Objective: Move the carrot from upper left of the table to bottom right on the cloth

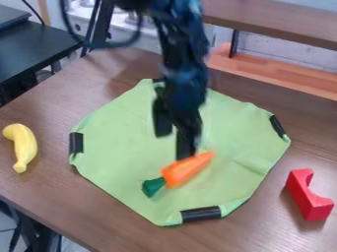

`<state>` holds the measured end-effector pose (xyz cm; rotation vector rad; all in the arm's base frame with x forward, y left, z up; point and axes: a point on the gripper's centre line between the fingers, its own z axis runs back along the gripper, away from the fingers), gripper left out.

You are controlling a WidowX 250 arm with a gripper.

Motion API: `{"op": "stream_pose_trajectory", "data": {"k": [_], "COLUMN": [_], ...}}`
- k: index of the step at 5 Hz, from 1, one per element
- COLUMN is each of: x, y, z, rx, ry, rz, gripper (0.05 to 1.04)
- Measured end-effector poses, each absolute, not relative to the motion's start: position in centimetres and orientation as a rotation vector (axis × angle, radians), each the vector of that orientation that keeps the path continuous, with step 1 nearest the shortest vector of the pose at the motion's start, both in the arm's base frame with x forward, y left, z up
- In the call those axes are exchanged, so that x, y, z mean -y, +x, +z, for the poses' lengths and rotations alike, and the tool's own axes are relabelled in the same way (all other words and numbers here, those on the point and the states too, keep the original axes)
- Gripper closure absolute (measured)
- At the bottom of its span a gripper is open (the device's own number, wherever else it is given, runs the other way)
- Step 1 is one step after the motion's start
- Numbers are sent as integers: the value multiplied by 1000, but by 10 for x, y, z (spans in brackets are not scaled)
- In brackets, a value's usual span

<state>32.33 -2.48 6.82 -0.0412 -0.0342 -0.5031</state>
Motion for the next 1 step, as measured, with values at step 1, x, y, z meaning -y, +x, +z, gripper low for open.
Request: {"op": "stream_pose_trajectory", "data": {"k": [1], "x": [-16], "y": [324], "z": [109], "rx": [99], "ry": [-269], "rz": [-446], "gripper": [83]}}
